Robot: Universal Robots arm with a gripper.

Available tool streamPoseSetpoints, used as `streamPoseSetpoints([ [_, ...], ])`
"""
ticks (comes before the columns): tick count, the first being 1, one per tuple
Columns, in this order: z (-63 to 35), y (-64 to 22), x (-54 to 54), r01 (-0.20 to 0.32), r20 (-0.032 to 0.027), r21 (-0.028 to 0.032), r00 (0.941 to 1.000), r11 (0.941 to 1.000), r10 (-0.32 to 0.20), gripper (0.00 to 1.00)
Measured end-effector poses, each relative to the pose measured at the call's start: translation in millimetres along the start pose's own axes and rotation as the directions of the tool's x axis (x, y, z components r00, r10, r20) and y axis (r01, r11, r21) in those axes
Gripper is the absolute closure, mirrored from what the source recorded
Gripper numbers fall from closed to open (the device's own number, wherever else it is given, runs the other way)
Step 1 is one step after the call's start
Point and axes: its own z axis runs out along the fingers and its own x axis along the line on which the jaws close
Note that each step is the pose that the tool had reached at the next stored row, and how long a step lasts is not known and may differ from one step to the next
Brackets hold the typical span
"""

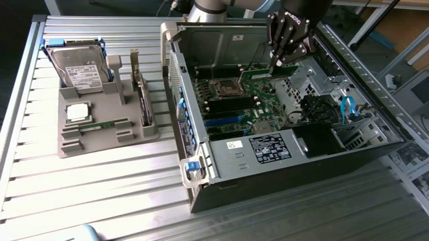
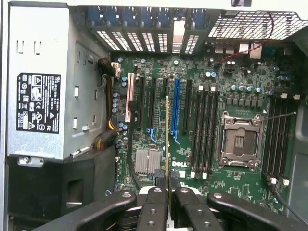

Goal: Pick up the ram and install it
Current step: 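Insert the ram into the slot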

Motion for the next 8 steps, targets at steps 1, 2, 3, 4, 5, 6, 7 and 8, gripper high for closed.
streamPoseSetpoints([
  [1, 0.8, 0.8, -0.1, 0.000, 0.0000, 0.0000, 1.0000, 1.0000, 0.000, 0.87],
  [2, 1.6, 1.2, -0.2, 0.000, 0.0001, 0.0000, 1.0000, 1.0000, 0.000, 0.87],
  [3, 2.8, 1.4, -0.3, 0.000, -0.0001, 0.0000, 1.0000, 1.0000, 0.000, 0.87],
  [4, 4.1, 1.4, -0.4, 0.000, -0.0002, 0.0000, 1.0000, 1.0000, 0.000, 0.87],
  [5, 6.2, 1.4, -0.6, 0.000, -0.0003, 0.0000, 1.0000, 1.0000, 0.000, 0.87],
  [6, 7.8, 1.4, -0.8, 0.000, -0.0004, 0.0000, 1.0000, 1.0000, 0.000, 0.87],
  [7, 9.6, 1.4, -1.2, 0.000, -0.0004, 0.0000, 1.0000, 1.0000, 0.000, 0.87],
  [8, 11.1, 1.4, -1.5, 0.000, -0.0005, 0.0000, 1.0000, 1.0000, 0.000, 0.87],
])
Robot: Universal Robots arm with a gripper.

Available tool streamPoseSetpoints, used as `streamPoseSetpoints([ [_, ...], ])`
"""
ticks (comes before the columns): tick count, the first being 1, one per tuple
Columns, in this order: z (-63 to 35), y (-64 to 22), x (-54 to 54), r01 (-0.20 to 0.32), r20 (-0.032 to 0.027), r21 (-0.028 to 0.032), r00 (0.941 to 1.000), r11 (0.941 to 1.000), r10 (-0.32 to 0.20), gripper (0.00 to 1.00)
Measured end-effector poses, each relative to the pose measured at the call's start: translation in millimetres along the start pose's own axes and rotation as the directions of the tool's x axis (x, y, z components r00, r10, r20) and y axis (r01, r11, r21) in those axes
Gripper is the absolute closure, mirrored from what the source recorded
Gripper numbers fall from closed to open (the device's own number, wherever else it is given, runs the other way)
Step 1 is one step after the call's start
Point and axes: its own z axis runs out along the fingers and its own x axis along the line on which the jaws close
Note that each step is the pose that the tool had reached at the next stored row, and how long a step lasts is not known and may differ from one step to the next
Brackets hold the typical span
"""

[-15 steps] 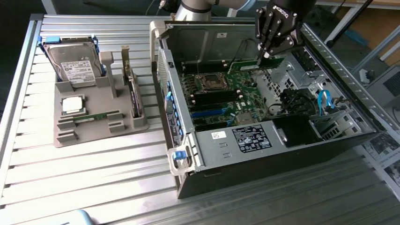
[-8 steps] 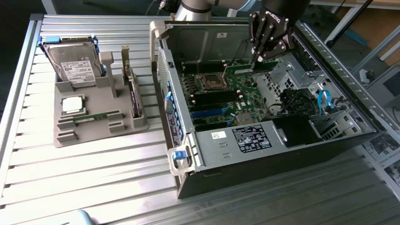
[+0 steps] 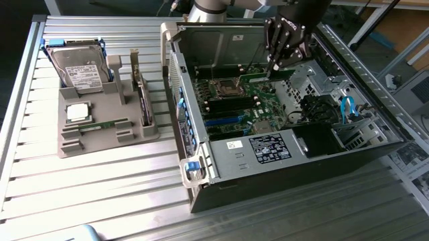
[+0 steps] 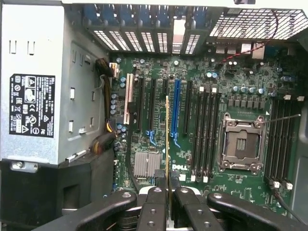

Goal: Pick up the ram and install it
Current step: 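Insert the ram into the slot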

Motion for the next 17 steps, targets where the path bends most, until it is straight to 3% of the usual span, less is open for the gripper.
streamPoseSetpoints([
  [3, 5.8, 0.0, -0.6, 0.000, -0.0003, 0.0000, 1.0000, 1.0000, 0.000, 0.87],
  [4, 19.8, 0.0, -1.8, 0.000, -0.0038, -0.0003, 1.0000, 1.0000, 0.000, 0.87],
  [9, 26.5, 0.0, -2.4, 0.000, -0.0133, -0.0010, 0.9999, 1.0000, 0.000, 0.87],
  [17, 40.4, 1.5, -5.7, 0.000, -0.0177, -0.0014, 0.9998, 1.0000, 0.000, 0.87],
])
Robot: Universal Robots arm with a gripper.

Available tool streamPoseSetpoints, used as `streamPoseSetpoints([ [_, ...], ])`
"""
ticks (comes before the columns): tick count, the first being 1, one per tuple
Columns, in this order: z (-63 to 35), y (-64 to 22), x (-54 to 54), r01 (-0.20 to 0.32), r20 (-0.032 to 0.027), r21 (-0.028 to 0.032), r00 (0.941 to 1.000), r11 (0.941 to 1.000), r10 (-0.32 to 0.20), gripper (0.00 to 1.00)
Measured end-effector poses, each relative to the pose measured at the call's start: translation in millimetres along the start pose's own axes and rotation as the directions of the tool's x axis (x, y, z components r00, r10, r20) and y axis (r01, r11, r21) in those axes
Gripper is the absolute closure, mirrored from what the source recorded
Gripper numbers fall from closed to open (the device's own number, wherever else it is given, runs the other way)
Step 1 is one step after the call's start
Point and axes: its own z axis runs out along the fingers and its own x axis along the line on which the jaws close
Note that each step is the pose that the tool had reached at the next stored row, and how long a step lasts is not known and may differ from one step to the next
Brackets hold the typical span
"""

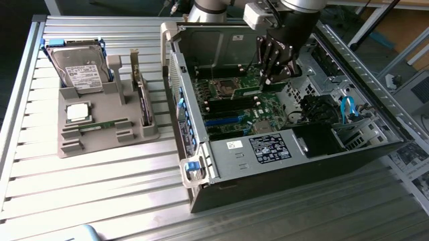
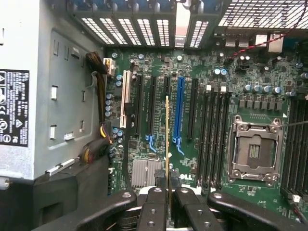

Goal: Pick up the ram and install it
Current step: 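Insert the ram into the slot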

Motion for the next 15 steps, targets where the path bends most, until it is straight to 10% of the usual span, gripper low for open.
streamPoseSetpoints([
  [15, 15.7, -0.8, -12.5, -0.063, 0.0001, -0.0065, 0.9980, 0.9980, 0.063, 0.87],
])
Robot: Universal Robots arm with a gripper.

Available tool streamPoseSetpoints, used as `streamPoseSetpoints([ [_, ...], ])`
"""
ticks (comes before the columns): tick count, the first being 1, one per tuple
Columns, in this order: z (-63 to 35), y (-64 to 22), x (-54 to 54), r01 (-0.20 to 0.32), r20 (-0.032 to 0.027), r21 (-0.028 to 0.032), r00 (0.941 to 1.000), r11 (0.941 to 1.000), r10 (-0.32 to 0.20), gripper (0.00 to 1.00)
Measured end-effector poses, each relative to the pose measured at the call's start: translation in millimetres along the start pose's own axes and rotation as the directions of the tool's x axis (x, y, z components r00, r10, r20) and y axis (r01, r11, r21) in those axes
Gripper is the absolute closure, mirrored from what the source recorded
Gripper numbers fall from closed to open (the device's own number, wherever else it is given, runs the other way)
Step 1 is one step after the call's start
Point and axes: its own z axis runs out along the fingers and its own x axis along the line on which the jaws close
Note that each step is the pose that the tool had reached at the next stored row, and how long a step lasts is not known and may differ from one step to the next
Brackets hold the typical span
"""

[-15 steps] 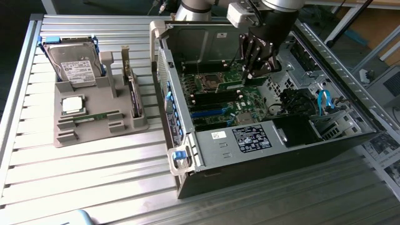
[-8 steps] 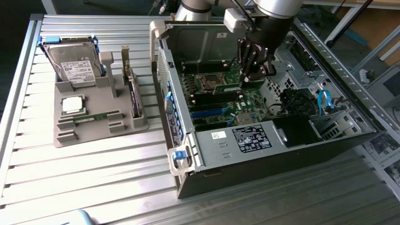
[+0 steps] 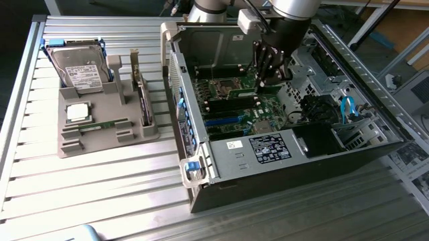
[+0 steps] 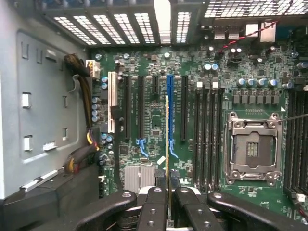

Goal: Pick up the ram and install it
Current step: 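Insert the ram into the slot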

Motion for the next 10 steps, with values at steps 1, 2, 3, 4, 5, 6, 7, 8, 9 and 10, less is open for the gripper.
streamPoseSetpoints([
  [1, 0.6, 0.2, -0.8, -0.001, 0.0000, -0.0001, 1.0000, 1.0000, 0.001, 0.87],
  [2, 1.3, 0.5, -1.4, -0.003, 0.0001, -0.0003, 1.0000, 1.0000, 0.003, 0.87],
  [3, 2.4, 1.5, -2.0, -0.006, 0.0001, -0.0006, 1.0000, 1.0000, 0.006, 0.87],
  [4, 3.2, 2.3, -2.3, -0.007, 0.0002, -0.0007, 1.0000, 1.0000, 0.007, 0.87],
  [5, 4.1, 3.3, -2.5, -0.009, 0.0001, -0.0009, 1.0000, 1.0000, 0.009, 0.87],
  [6, 5.3, 4.4, -2.9, -0.011, 0.0000, -0.0011, 0.9999, 0.9999, 0.011, 0.87],
  [7, 6.2, 4.9, -3.6, -0.013, 0.0000, -0.0013, 0.9999, 0.9999, 0.013, 0.87],
  [8, 6.8, 5.0, -4.4, -0.014, 0.0000, -0.0015, 0.9999, 0.9999, 0.014, 0.87],
  [9, 7.4, 5.1, -5.7, -0.015, 0.0001, -0.0015, 0.9999, 0.9999, 0.015, 0.87],
  [10, 7.9, 5.1, -7.2, -0.016, 0.0001, -0.0016, 0.9999, 0.9999, 0.016, 0.87],
])
